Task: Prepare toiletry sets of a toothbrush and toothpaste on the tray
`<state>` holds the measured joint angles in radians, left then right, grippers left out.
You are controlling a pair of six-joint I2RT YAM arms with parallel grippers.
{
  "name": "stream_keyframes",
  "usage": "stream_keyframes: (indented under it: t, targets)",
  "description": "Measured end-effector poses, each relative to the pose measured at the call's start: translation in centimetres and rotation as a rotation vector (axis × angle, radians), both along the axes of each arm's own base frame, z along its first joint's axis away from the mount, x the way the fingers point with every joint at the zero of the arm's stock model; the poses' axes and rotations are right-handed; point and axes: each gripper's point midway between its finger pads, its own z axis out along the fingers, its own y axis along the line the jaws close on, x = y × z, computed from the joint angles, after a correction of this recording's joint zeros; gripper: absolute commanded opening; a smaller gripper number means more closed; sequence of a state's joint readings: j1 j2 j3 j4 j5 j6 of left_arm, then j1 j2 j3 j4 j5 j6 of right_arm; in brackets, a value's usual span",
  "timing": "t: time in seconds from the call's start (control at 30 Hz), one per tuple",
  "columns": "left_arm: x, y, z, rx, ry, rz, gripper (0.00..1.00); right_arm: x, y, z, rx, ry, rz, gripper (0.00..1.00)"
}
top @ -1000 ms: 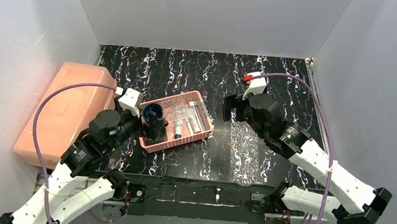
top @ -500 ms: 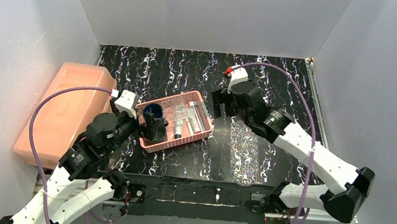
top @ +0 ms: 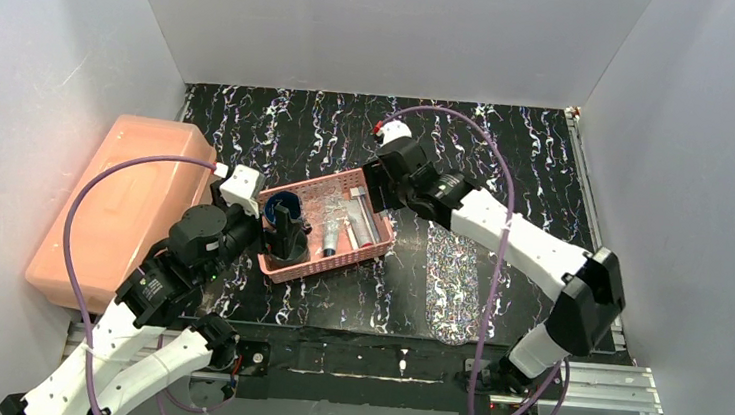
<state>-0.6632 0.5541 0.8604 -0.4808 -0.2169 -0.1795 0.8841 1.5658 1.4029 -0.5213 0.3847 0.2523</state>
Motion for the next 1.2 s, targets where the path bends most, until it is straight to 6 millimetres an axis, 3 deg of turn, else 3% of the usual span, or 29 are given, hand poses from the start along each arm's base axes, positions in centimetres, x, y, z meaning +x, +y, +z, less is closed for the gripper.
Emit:
stream_keyframes:
  t: [0.23,0.5,1.2]
  targets:
    - [0.0,0.0,-0.1,0.002,0.005,0.000,0.99,1.1,1.4,-3.2,-0.039,0.065,-0.004,0.62]
    - [-0.1,0.1,-0.4,0.009,0.013,0.000,0.99,2.9,1.7,-6.5,-0.052,0.139,-0.032,0.57]
    - [0.0,0.0,-0.6,0.020,0.022,-0.001,0.99,4.4,3.0,-10.8,-0.041,0.243,-0.035,0.39]
